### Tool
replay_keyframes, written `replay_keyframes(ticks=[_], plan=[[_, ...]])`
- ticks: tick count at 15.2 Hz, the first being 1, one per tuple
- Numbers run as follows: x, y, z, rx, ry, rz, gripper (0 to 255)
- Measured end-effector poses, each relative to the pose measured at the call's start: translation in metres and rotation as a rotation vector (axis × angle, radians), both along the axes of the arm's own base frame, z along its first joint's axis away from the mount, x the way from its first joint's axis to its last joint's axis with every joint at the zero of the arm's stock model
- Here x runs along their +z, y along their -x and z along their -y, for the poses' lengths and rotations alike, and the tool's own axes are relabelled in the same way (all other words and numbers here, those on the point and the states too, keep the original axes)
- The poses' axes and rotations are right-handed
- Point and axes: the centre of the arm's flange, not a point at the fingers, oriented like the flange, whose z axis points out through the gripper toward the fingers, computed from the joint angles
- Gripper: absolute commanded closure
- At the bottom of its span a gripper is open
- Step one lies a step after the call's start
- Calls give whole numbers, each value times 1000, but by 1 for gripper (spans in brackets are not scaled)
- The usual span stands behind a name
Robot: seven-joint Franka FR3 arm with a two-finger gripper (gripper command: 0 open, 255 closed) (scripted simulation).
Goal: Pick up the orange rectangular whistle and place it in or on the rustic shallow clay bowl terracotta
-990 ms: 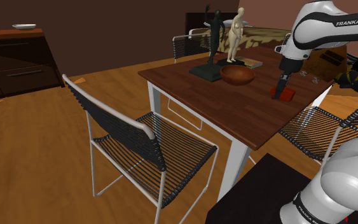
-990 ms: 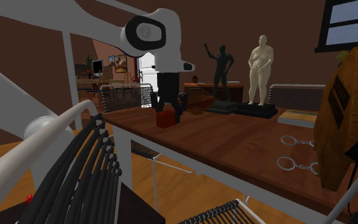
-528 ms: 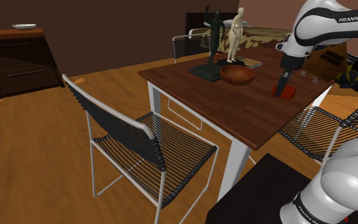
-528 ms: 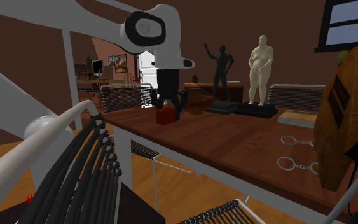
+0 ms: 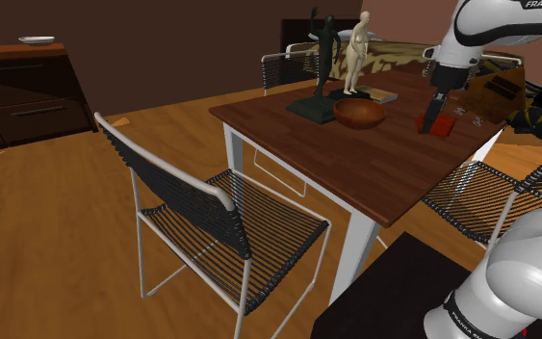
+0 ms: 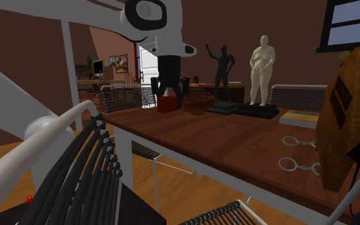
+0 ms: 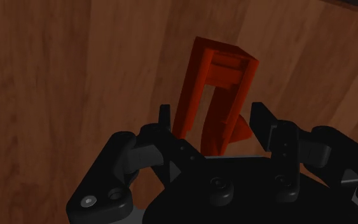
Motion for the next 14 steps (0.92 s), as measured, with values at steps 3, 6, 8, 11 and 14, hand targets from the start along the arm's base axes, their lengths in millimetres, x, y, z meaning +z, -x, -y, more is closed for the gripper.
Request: replay_keyframes(ticks=[3,6,8,11,14], plan=[[14,1,0,0,0,0,255],[31,1,-1,0,0,0,255],[43,1,0,0,0,0,255],[58,0,0,0,0,0,255],[73,0,0,0,0,0,255]])
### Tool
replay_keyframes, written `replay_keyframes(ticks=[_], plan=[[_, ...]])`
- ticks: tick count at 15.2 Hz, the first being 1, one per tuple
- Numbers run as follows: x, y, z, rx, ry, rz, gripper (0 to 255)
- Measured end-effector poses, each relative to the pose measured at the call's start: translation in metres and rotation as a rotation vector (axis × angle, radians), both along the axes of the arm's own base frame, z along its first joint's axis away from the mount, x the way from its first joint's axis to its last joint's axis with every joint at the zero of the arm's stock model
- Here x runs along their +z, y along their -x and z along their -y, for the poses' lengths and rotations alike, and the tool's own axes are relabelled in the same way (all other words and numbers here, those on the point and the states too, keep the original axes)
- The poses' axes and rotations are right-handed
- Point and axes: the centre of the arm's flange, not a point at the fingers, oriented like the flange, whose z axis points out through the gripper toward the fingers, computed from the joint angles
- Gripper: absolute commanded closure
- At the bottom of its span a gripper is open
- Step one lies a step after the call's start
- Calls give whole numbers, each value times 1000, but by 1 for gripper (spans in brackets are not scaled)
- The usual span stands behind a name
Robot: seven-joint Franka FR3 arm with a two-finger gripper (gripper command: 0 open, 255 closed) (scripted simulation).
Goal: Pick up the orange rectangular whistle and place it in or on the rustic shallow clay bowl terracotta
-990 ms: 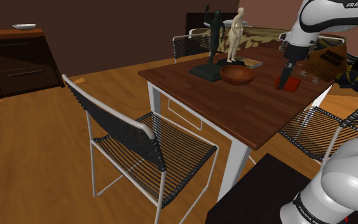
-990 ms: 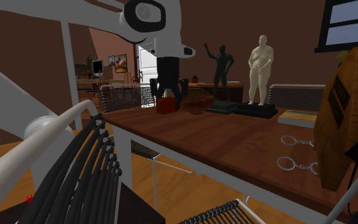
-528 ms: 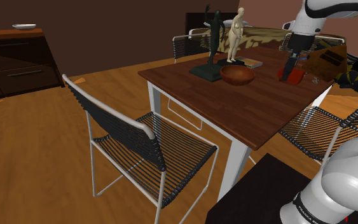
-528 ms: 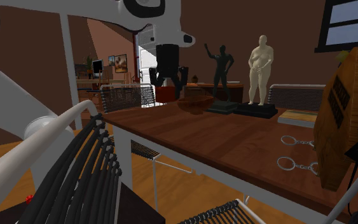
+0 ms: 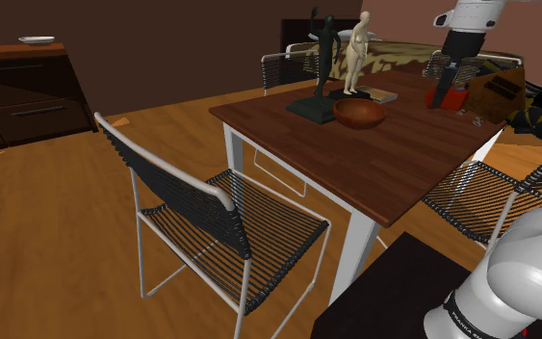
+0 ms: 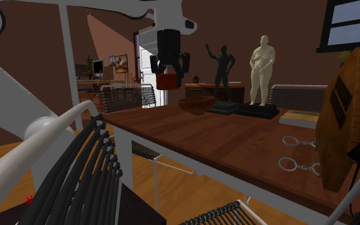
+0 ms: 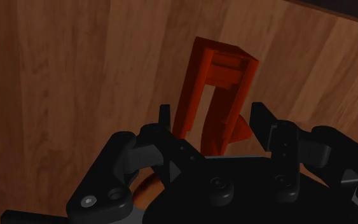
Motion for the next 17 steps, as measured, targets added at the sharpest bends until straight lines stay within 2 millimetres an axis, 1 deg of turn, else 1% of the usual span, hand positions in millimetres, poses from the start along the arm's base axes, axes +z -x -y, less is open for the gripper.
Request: replay_keyframes(ticks=[4,5,8,17], plan=[[20,2,0,0,0,0,255],[23,-5,0,0,0,1,255],[24,-37,-4,0,-1,-1,255],[25,-155,-16,0,0,-1,255]])
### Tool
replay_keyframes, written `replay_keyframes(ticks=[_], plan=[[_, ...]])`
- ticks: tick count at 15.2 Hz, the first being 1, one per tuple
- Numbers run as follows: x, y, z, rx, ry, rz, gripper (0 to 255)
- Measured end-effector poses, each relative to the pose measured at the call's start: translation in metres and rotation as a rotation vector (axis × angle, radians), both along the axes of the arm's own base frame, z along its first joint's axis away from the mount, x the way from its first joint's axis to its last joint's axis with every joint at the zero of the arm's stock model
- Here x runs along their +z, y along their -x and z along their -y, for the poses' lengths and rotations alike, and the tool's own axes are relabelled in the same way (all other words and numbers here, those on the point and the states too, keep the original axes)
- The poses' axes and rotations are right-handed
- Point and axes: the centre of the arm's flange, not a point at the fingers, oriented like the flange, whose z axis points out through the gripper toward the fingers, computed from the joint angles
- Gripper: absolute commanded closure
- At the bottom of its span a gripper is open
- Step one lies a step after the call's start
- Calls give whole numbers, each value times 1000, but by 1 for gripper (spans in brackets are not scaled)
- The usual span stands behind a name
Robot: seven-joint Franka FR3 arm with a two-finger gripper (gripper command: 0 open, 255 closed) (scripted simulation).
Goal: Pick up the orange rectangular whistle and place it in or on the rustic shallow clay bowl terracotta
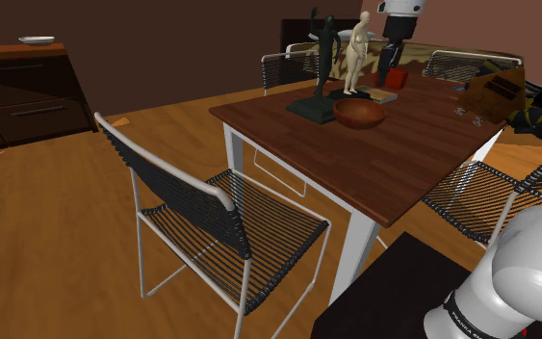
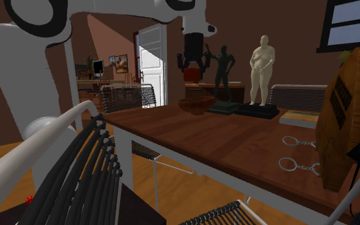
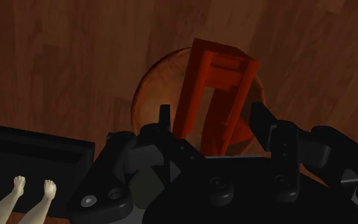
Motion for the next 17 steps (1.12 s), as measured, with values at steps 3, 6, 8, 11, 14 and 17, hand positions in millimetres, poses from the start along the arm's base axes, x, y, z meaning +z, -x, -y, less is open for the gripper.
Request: replay_keyframes(ticks=[3,6,8,11,14,17], plan=[[-3,-38,-6,-1,0,1,255],[-13,-56,-7,0,0,0,255],[-23,-58,-9,0,0,0,255],[-39,-58,-8,0,0,0,255],[-55,-58,-8,0,0,0,255],[-68,-59,-7,0,0,0,255]])
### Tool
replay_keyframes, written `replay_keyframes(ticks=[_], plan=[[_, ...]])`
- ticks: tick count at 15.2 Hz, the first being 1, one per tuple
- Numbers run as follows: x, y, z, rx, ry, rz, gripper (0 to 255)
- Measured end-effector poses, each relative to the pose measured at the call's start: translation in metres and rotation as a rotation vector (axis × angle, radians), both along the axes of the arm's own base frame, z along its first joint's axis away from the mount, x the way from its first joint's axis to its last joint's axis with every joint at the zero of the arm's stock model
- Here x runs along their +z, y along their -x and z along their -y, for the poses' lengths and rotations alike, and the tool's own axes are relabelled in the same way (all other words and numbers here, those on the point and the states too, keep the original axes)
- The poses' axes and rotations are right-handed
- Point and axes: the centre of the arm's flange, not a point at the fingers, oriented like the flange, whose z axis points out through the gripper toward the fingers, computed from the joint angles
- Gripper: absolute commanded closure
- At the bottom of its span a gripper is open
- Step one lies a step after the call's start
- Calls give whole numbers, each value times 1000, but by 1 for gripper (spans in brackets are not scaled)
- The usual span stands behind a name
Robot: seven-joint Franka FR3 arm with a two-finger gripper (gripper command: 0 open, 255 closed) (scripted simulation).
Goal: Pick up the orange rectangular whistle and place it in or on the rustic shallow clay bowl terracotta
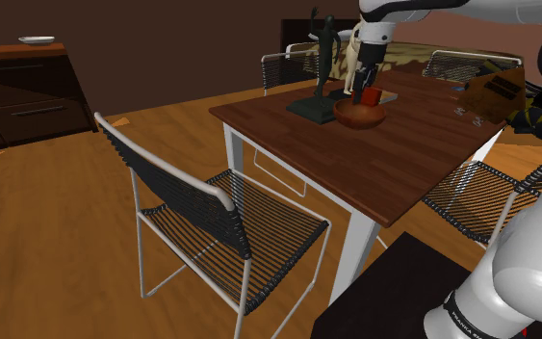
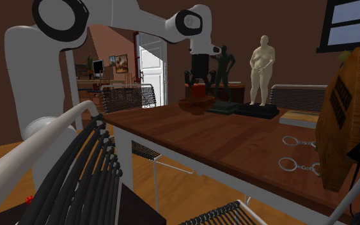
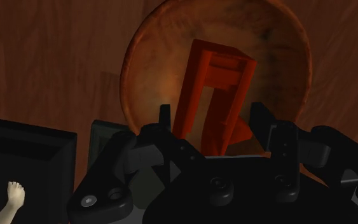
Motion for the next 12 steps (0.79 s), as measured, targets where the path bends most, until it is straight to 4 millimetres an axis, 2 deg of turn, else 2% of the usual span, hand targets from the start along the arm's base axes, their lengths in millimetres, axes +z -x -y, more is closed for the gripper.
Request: replay_keyframes(ticks=[6,7,12], plan=[[-2,0,-1,0,0,1,255],[-2,0,-1,0,0,1,0],[-2,0,-1,0,0,1,0]])
